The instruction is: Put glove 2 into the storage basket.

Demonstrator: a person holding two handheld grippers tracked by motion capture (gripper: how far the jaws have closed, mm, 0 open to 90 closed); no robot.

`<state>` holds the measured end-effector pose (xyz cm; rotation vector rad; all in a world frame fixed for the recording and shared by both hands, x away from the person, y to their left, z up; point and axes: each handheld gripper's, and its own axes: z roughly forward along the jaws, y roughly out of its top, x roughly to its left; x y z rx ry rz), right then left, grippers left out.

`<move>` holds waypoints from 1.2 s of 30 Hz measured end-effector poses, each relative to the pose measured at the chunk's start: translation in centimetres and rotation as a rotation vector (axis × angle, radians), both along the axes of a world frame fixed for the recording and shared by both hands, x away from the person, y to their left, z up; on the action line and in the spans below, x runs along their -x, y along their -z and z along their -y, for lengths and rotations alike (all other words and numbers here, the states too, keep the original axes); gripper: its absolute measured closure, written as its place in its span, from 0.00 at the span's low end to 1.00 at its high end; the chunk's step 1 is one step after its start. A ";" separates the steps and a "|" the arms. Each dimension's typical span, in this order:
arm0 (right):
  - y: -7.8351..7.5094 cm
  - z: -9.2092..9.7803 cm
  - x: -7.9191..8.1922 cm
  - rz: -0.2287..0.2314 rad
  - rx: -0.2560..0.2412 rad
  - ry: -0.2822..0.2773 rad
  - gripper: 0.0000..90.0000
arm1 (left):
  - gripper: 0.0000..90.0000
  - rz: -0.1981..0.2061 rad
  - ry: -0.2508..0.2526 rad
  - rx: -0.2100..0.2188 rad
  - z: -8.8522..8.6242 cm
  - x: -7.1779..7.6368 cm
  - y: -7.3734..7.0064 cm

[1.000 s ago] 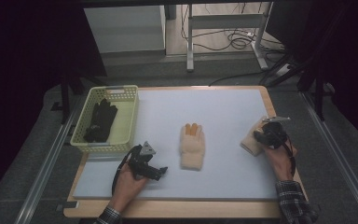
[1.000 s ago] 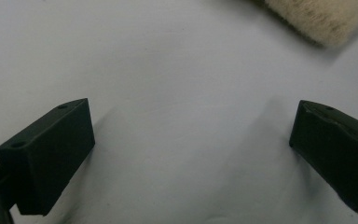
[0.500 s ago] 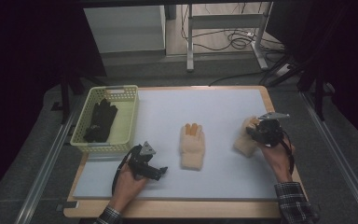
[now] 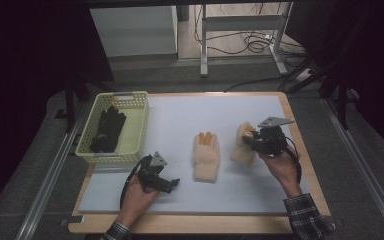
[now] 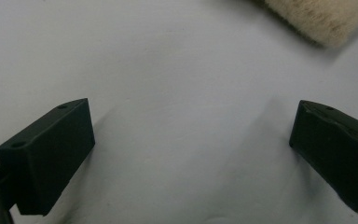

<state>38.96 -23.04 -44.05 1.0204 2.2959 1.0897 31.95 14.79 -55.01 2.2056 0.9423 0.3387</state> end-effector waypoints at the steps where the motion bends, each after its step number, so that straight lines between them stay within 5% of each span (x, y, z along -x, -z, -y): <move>1: -0.3 -1.1 0.3 -0.003 -0.010 -0.036 0.68 | 0.00 0.000 0.000 0.000 0.0 0.0 0.0; 12: -0.3 -7.9 0.6 -0.048 0.010 -0.213 0.68 | 0.00 0.000 0.000 0.001 0.0 0.0 0.0; 17: 0.9 -10.4 0.2 -0.067 0.035 -0.253 0.68 | 0.00 0.000 0.000 0.001 0.0 0.0 0.0; 19: 2.8 -11.9 -0.4 -0.117 0.062 -0.267 0.67 | 0.00 0.000 0.002 -0.002 0.0 0.0 0.0; 25: 5.0 -12.7 -0.9 -0.163 0.081 -0.262 0.65 | 0.00 -0.003 0.000 0.001 0.0 0.0 0.0; 27: 5.4 -12.6 -0.8 -0.170 0.051 -0.267 0.65 | 0.00 -0.002 -0.001 0.000 0.0 0.0 0.0; 36: 4.5 -12.0 -0.5 -0.129 0.054 -0.275 0.50 | 0.00 -0.001 0.000 0.000 0.0 0.0 0.0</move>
